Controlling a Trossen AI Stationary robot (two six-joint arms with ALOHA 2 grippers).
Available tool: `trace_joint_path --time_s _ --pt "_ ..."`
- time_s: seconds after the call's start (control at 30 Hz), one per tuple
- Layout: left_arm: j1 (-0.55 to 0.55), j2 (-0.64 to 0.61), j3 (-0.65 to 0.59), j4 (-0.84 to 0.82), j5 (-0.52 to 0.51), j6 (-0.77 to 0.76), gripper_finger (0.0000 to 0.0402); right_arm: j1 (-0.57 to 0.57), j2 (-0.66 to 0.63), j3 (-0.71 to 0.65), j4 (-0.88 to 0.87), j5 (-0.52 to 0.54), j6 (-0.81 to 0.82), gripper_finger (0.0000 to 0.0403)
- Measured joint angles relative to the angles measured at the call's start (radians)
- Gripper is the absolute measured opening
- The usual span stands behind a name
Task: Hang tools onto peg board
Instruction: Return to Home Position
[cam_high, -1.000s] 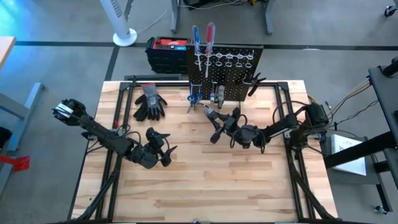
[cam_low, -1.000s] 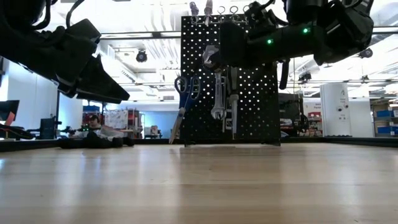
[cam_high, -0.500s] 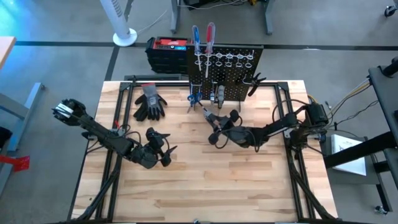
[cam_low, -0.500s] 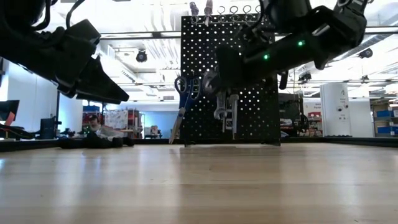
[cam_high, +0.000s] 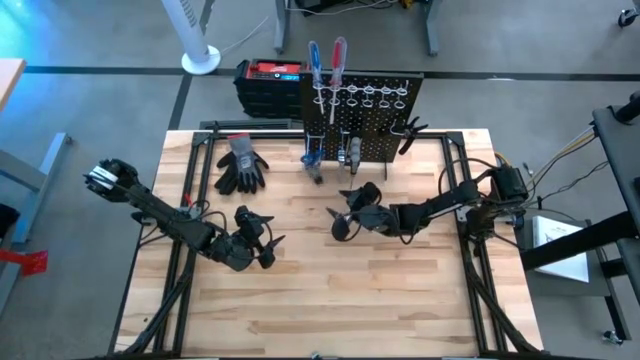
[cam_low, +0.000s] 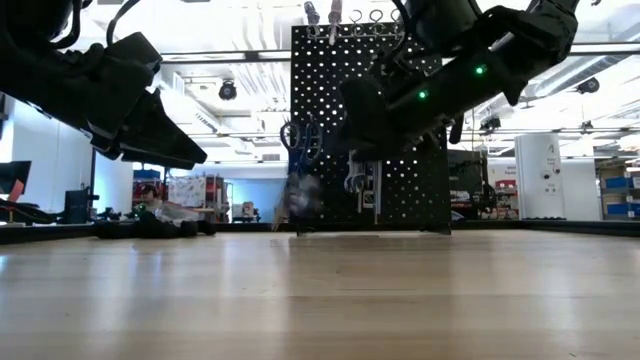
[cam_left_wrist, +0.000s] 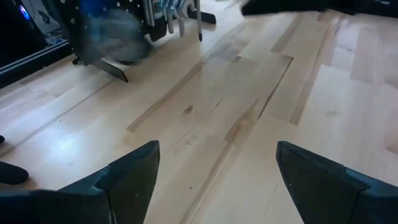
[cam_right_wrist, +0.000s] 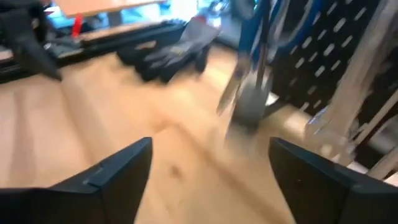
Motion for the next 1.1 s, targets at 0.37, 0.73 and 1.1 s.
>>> trace_joint_path --time_s 0.37,0.73,1.1 --pt "0.000 0.000 0.000 0.001 -0.001 -0.018 0.0311 0.076 -0.037 -0.008 -0.057 -0.048 0.068 0.0330" --pt "0.000 0.000 0.000 0.094 -0.008 0.051 0.0311 0.114 -0.309 -0.043 -0.264 -0.178 0.035 0.0277" --pt "0.082 0.000 0.000 0.159 0.112 0.110 0.0295 0.154 -0.599 -0.047 -0.544 -0.177 -0.004 0.0088"
